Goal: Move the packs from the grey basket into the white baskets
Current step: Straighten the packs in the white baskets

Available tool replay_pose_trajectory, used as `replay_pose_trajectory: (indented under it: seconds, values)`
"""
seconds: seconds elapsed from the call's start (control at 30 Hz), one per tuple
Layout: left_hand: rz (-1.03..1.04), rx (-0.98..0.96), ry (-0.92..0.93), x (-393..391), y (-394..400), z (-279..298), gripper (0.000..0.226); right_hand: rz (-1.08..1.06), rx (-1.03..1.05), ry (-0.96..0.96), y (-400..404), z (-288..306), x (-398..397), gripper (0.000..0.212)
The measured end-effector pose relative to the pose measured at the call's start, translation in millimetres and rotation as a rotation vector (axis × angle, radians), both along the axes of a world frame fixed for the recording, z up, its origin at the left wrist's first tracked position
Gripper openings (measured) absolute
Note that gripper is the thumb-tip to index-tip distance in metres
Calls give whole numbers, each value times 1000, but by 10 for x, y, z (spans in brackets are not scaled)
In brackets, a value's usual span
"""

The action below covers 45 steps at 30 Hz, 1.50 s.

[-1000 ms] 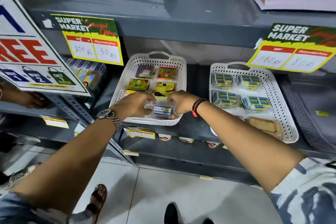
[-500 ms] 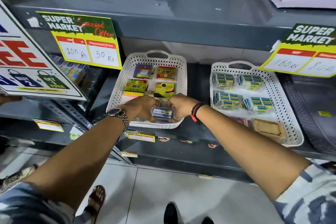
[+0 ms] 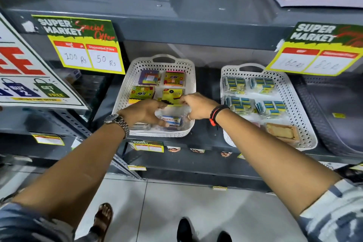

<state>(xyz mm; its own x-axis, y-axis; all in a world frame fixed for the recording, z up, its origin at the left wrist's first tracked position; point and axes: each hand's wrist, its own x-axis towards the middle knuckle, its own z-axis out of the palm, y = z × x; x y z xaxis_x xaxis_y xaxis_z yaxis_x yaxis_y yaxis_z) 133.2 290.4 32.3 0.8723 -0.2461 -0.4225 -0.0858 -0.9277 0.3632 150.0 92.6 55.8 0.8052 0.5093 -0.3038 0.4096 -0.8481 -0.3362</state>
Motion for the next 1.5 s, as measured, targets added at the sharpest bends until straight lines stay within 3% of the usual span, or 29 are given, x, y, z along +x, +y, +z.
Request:
replay_pose_trajectory:
  seconds: [0.13,0.4,0.53,0.7,0.93,1.13,1.5]
  values:
    - [-5,-68,-99,59,-52,216,71,-85,84,-70,-431,223,6,55]
    - [-96,66,-315,17,-929,370,57,-204,2,-124,-1618,365,-76,48]
    - [-136,46,-306,-33,-1459,341,63,-217,-13,-83,-2156,329,-131,48]
    - [-170,26,-272,-66,-2089,208,61,-159,-91,8,-2711,211,-191,65]
    - [-203,90,-127,-147,-2647,-47,75,-39,-86,63,-2999,-73,-299,81]
    - [-196,138,-157,-111,-2618,-137,77,-10,-69,-34,-3046,-225,-308,60]
    - [-211,136,-194,-68,-2573,-195,72,-7,-44,-32,-3035,-252,-266,60]
